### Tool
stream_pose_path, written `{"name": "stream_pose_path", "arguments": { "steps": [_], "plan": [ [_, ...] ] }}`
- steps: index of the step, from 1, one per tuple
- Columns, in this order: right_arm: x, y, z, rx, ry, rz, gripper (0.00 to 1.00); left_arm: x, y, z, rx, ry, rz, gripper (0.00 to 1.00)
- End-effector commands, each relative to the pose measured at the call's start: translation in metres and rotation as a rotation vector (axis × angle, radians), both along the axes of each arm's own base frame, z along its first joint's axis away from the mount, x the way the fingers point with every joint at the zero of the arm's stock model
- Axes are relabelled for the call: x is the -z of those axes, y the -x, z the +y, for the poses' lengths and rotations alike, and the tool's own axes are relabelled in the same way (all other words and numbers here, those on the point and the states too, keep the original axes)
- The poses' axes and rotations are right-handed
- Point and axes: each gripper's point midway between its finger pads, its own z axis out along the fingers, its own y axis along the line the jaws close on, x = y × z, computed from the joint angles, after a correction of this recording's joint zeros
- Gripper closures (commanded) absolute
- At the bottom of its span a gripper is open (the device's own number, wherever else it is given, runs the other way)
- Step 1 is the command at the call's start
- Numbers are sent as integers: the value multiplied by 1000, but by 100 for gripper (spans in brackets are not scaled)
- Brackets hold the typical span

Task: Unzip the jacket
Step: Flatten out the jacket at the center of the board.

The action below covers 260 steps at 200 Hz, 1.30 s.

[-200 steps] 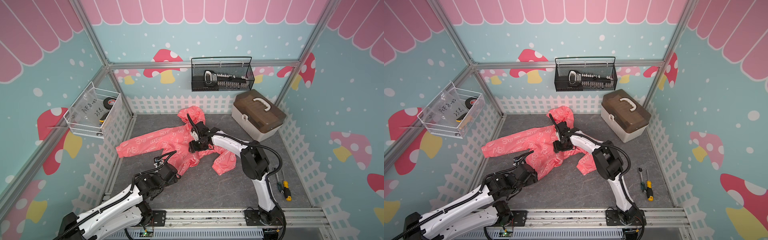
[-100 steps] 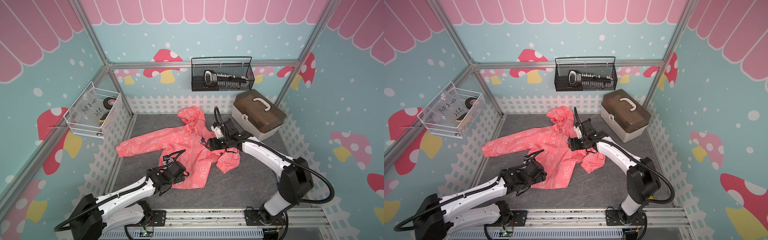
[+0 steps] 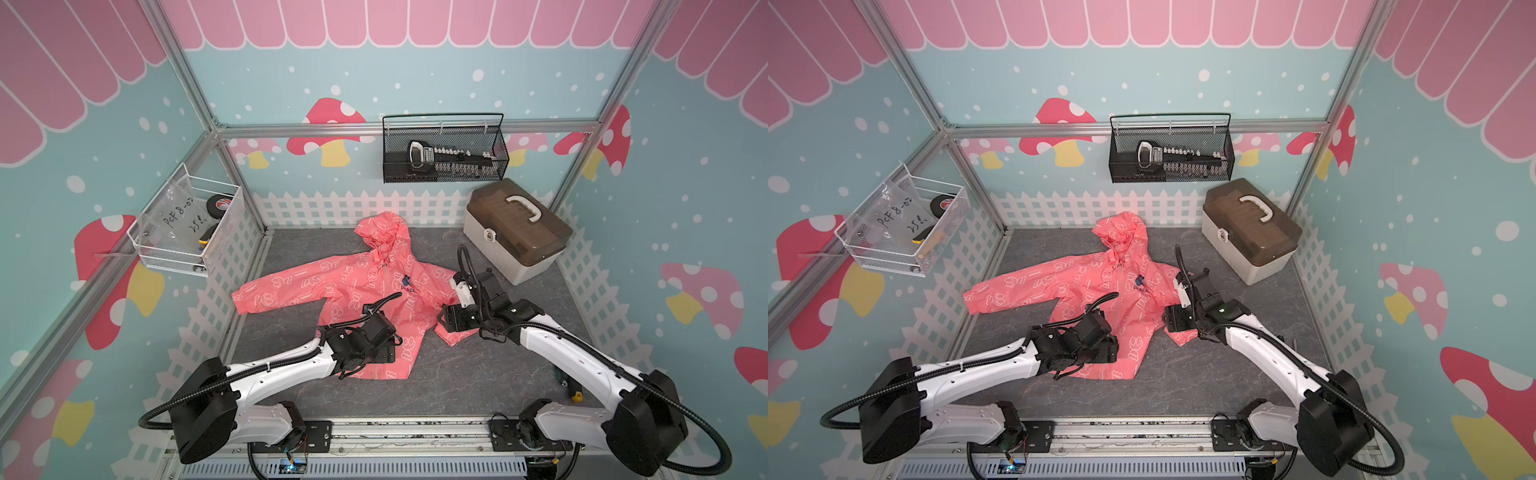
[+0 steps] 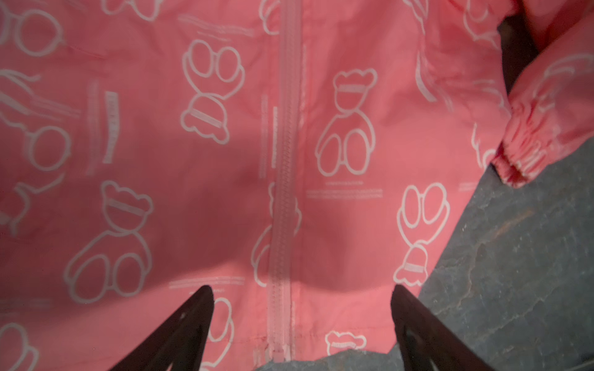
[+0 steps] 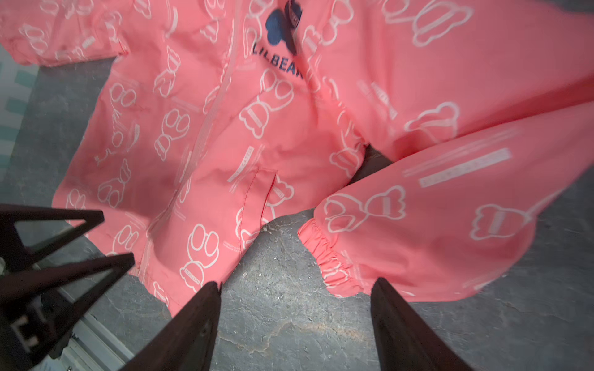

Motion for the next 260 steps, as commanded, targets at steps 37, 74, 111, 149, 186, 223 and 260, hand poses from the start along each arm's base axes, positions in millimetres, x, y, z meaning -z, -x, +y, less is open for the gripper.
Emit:
{"name": "stream_pose_path", "arguments": {
  "steps": [37, 74, 111, 149, 186, 223, 260],
  "plan": [
    [-37, 4, -58, 172, 14, -153, 25, 21, 24, -57, 249, -120, 53, 11],
    [-45, 17, -77, 227, -8, -205, 26, 30, 18, -87, 287, -147, 64, 10],
    [-55, 26, -89, 253, -15, -262, 26, 41, -3, -85, 208, -270, 25, 10],
    [-47, 28, -84, 211, -2, -229, 25, 48, -12, -76, 182, -364, -27, 15],
    [-41, 27, -78, 192, -25, -226, 26, 42, -16, -71, 210, -405, -59, 35],
    [-37, 24, -69, 133, -33, -242, 26, 30, -20, -76, 243, -334, -73, 69],
    [-43, 17, -76, 147, -13, -342, 27, 19, -28, -71, 209, -55, -5, 100]
  ]
}}
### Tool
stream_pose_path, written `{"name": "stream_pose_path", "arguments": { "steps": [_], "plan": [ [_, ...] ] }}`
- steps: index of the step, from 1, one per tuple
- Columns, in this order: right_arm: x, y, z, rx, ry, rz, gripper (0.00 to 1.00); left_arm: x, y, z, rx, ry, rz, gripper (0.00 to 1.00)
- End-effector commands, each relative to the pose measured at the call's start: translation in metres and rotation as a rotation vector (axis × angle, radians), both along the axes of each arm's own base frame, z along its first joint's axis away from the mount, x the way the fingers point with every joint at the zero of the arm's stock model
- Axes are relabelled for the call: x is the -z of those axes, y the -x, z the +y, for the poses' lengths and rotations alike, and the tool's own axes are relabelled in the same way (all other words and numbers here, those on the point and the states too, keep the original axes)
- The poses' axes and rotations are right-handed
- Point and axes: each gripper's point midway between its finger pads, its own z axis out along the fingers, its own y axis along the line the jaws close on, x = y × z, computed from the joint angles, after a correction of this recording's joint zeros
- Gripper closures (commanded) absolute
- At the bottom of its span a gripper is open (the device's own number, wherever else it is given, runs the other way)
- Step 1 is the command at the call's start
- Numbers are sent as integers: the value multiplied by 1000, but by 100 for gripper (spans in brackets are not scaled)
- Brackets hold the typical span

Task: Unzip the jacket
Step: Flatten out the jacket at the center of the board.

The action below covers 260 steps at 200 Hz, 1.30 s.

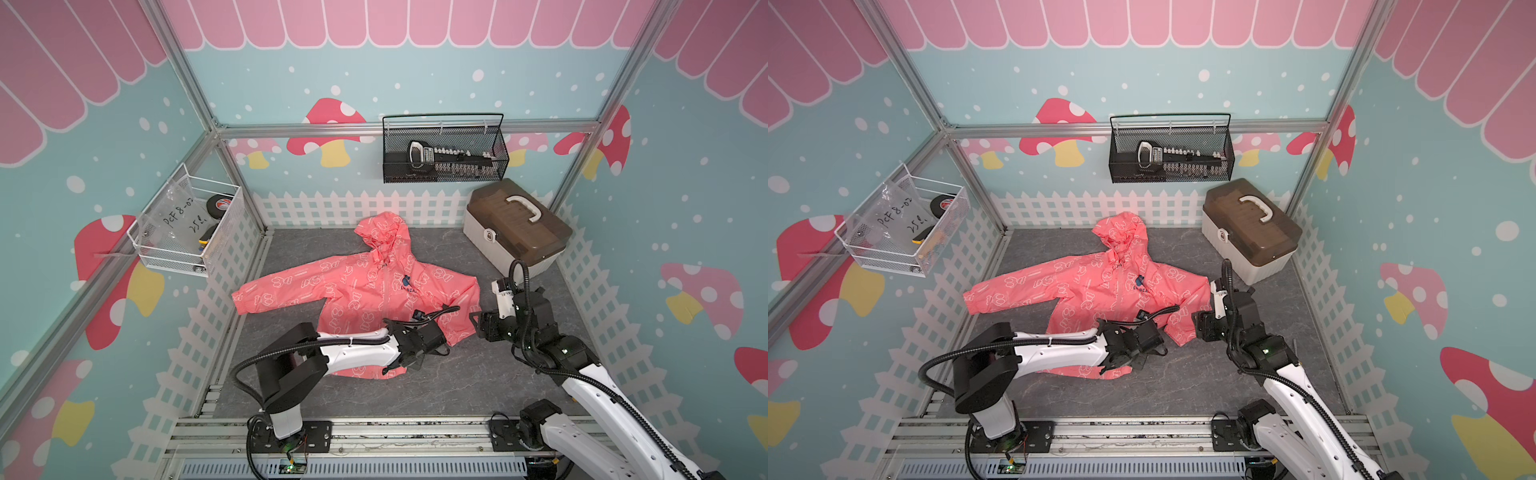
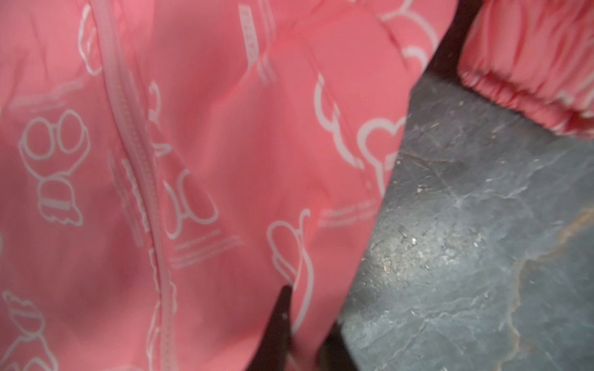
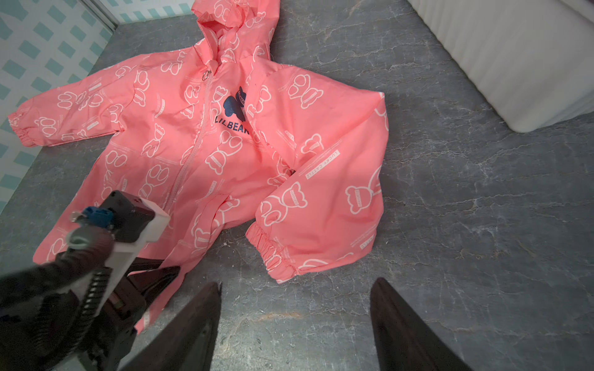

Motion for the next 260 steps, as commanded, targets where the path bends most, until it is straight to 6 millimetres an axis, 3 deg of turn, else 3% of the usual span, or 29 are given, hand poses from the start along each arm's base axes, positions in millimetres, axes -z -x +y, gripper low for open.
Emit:
{"name": "stream_pose_path", "arguments": {
  "steps": [1, 32, 63, 98, 127, 148, 181, 232, 260],
  "plan": [
    [-6, -6, -2, -16, 14, -101, 27, -17, -11, 0, -37, 218, 40, 100],
    [-19, 0, 28, -151, -113, -125, 19, -41, -31, 28, -123, 458, 83, 100],
    [6, -1, 67, -288, -250, 29, 19, -60, -51, 61, -191, 592, 120, 100],
    [25, -10, 109, -395, -482, 110, 23, -59, -71, 97, -278, 586, 140, 100],
    [47, -6, 142, -480, -424, 189, 26, -52, -92, 121, -332, 518, 132, 100],
    [57, 1, 174, -558, -387, 217, 27, -51, -102, 121, -320, 538, 152, 100],
    [70, 3, 209, -629, -414, 172, 25, -76, -113, 106, -304, 797, 176, 100],
    [90, 2, 232, -697, -121, -172, 27, -98, -117, 109, -377, 1062, 228, 100],
    [95, -13, 239, -667, 3, -277, 26, -105, -114, 107, -379, 1106, 249, 100]
  ]
}}
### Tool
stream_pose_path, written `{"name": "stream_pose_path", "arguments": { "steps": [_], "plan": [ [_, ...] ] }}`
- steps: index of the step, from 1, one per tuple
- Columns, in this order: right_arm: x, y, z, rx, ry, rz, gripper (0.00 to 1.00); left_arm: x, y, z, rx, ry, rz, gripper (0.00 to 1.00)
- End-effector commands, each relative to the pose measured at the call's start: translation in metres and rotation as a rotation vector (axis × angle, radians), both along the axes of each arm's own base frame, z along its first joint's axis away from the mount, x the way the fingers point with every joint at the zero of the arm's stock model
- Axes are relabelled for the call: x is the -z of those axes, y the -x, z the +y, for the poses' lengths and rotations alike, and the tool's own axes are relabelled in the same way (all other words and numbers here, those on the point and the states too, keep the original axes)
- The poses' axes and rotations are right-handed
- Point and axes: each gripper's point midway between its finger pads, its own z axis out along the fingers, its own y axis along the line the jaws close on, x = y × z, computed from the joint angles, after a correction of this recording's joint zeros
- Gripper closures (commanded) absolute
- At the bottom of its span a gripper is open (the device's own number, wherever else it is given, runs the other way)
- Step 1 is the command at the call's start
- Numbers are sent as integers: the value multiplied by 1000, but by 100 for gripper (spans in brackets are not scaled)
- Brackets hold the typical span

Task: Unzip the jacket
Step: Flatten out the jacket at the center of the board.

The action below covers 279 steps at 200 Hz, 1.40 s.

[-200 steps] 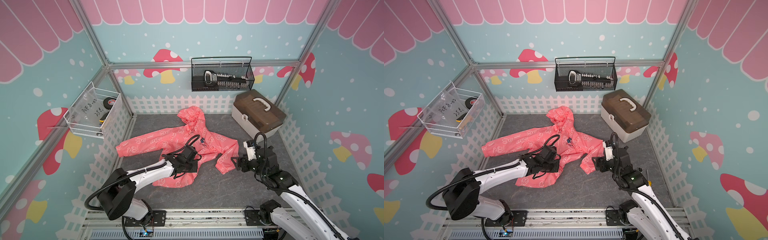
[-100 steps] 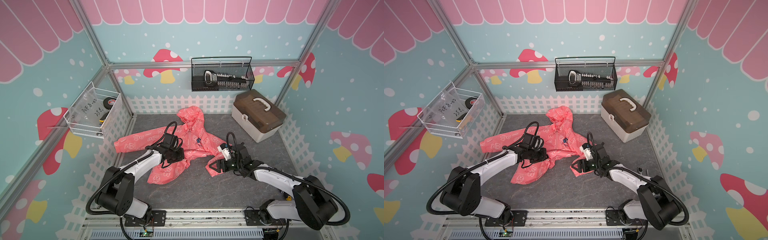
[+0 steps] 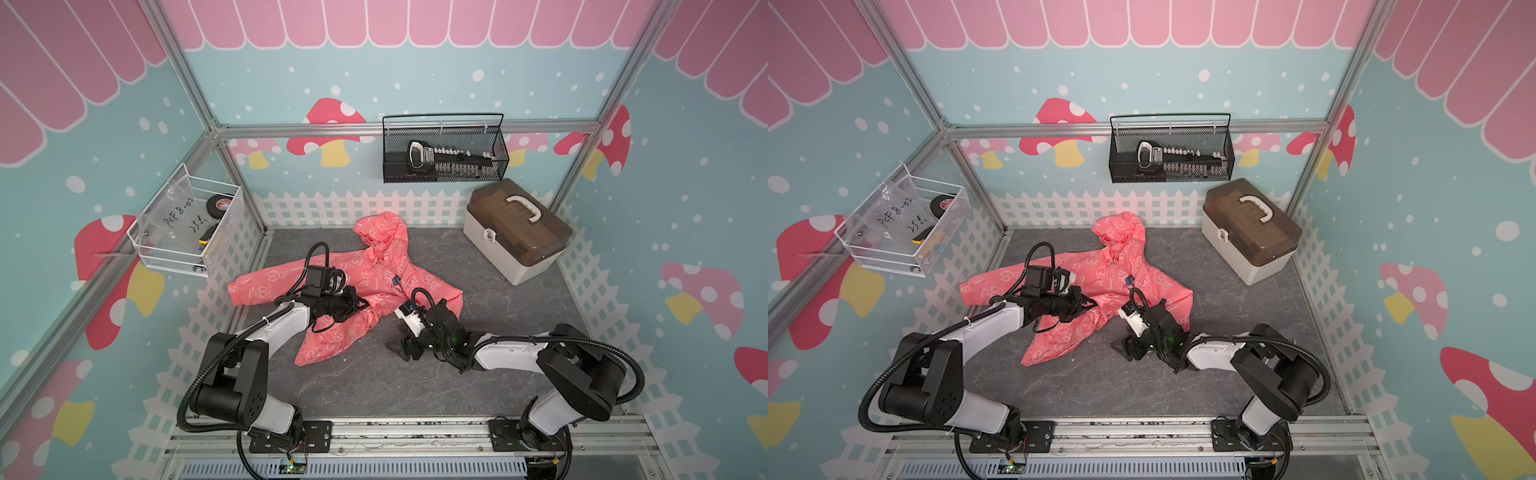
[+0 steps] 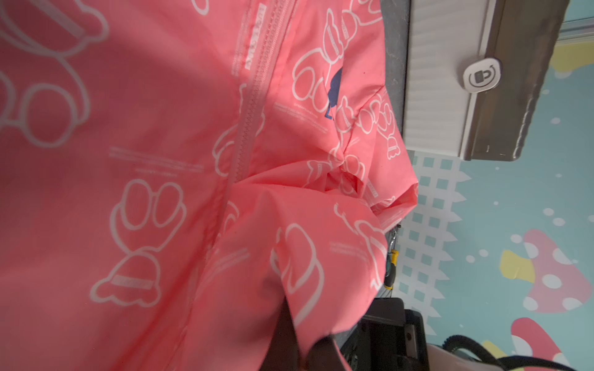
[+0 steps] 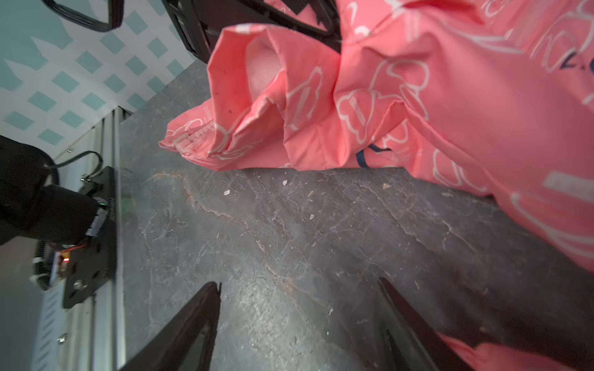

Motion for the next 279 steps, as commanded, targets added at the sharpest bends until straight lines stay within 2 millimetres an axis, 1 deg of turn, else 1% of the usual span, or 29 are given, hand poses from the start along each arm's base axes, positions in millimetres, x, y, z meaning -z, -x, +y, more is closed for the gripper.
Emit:
{"name": "stream_pose_path", "arguments": {
  "steps": [1, 12, 33, 47, 73, 86, 87, 88, 90, 103, 114, 125, 148, 177, 194, 212, 231, 248, 279],
  "plan": [
    [-4, -30, 1, 72, 63, -235, 27, -34, -5, -10, 7, 129, -59, 100],
    [-3, -35, 5, 91, 56, -274, 27, -36, -4, -11, 4, 146, -54, 100],
    [7, -42, 16, 113, 66, -317, 29, -40, -2, -11, 5, 159, -48, 100],
    [9, -45, 23, 128, 47, -335, 29, -40, 0, -11, 6, 170, -38, 100],
    [-1, -46, 35, 157, -86, -349, 30, -41, 3, -12, 8, 178, -31, 100],
    [-16, -44, 42, 154, -146, -374, 30, -41, 5, -12, 8, 185, -29, 100],
    [-16, -44, 42, 154, -147, -374, 30, -41, 4, -12, 8, 185, -29, 100],
    [-10, -43, 43, 151, -138, -368, 30, -41, 4, -12, 7, 186, -29, 100],
    [-6, -43, 43, 149, -133, -366, 30, -41, 5, -12, 7, 186, -30, 100],
    [-10, -39, 49, 138, -148, -380, 29, -41, 6, -12, 9, 187, -28, 100],
    [-10, -40, 49, 166, -141, -389, 25, -41, 6, -12, 9, 189, -27, 100],
    [-10, -42, 49, 186, -137, -395, 24, -40, 7, -12, 10, 191, -26, 100],
    [-7, -39, 59, 149, -144, -368, 25, -41, 8, -12, 10, 197, -29, 100],
    [-5, -46, 60, 196, -152, -349, 28, -38, 9, -11, 8, 181, -30, 100],
    [0, -55, 58, 240, -112, -339, 32, -35, 11, -10, 7, 174, -22, 100],
    [0, -60, 58, 261, -92, -345, 37, -34, 12, -9, 5, 170, -22, 100],
    [1, -66, 54, 297, -65, -352, 43, -34, 12, -9, 5, 169, -23, 100],
    [1, -70, 49, 327, -41, -361, 51, -35, 12, -9, 6, 168, -25, 100],
    [6, -76, 36, 371, 49, -374, 73, -34, 14, -8, 6, 153, -24, 100]
  ]
}}
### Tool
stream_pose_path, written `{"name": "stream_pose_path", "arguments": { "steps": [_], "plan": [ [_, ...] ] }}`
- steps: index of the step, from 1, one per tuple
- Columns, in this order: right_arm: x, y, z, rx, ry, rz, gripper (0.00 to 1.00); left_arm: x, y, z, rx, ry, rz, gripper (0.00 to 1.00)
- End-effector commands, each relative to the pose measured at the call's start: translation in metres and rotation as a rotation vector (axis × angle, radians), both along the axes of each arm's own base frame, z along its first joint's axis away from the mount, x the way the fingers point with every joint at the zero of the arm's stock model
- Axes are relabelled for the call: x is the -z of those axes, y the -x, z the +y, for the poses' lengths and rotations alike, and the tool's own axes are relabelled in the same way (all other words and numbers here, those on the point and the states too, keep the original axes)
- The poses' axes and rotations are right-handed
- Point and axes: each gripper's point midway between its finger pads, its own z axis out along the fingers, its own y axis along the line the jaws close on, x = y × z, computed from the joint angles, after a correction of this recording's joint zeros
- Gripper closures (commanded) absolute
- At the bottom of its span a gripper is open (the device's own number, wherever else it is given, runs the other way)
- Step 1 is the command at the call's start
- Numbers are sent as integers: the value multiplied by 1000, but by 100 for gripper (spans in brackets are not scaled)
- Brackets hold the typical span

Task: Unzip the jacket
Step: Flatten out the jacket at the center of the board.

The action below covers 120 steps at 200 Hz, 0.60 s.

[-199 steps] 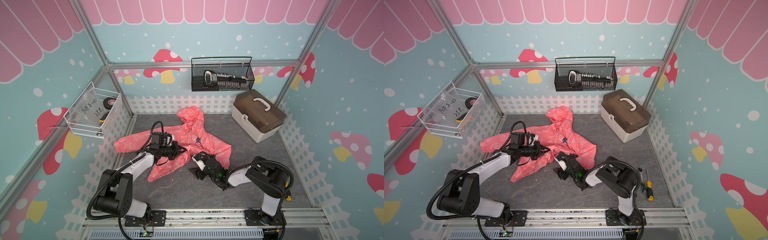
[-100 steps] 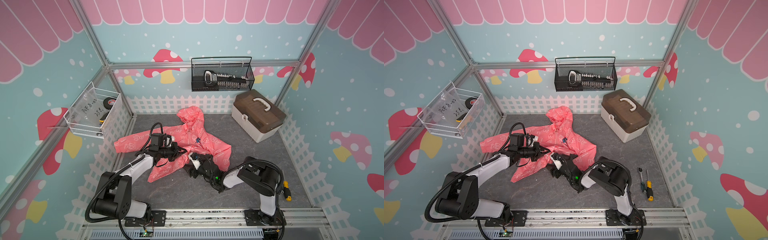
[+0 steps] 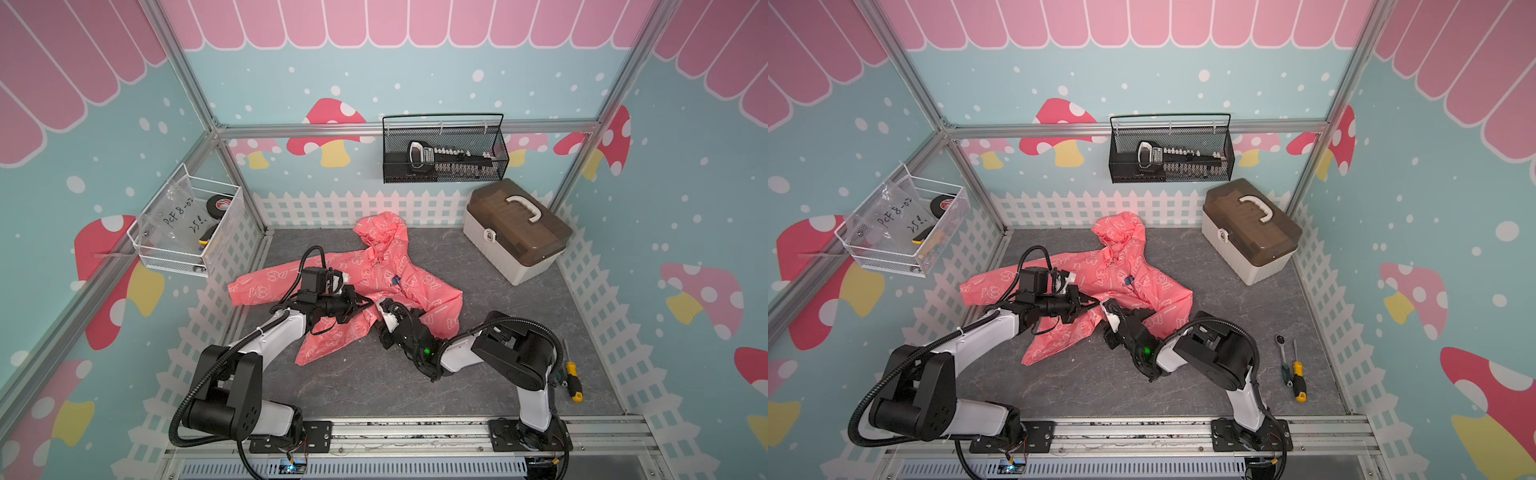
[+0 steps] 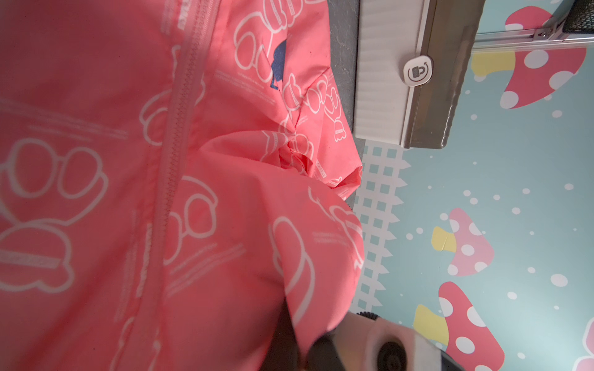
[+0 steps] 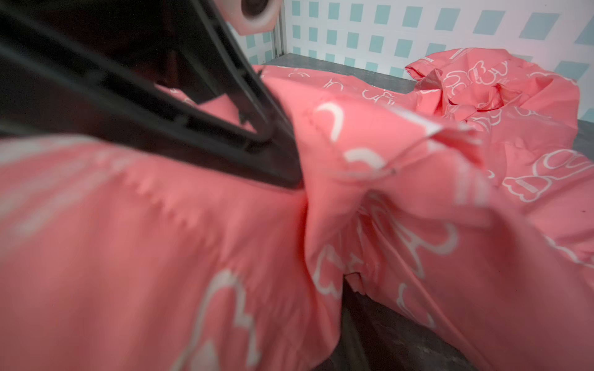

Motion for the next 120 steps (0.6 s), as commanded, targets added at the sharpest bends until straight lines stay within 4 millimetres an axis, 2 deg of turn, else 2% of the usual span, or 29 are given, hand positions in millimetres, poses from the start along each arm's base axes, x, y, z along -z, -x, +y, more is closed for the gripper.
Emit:
{"name": "stream_pose_path", "arguments": {
  "steps": [1, 21, 23, 30, 46, 57, 76, 90, 120],
  "plan": [
    [1, -7, -11, 74, 73, -8, 73, -6, 1, 3, 0, -5, -32, 100],
    [7, -6, -21, 91, 155, -3, 85, -5, 3, 5, 7, -26, -35, 100],
    [-2, -7, -22, 93, 145, -12, 86, -5, 3, 5, 9, -28, -35, 100],
    [-6, -5, -25, 90, 177, -13, 91, -5, 4, 6, 14, -40, -36, 100],
    [-10, -2, -38, 87, 304, -1, 100, -4, 7, 9, 28, -81, -35, 75],
    [-12, 2, -52, 91, 418, 9, 100, -4, 10, 13, 30, -125, -40, 58],
    [-13, 17, -80, 45, 619, 17, 100, -5, 12, 25, 20, -225, -54, 44],
    [-12, 32, -99, -12, 735, 37, 100, -6, 13, 32, 14, -282, -65, 39],
    [0, 79, -131, -183, 913, 105, 100, -3, 13, 42, -4, -354, -73, 37]
  ]
}}
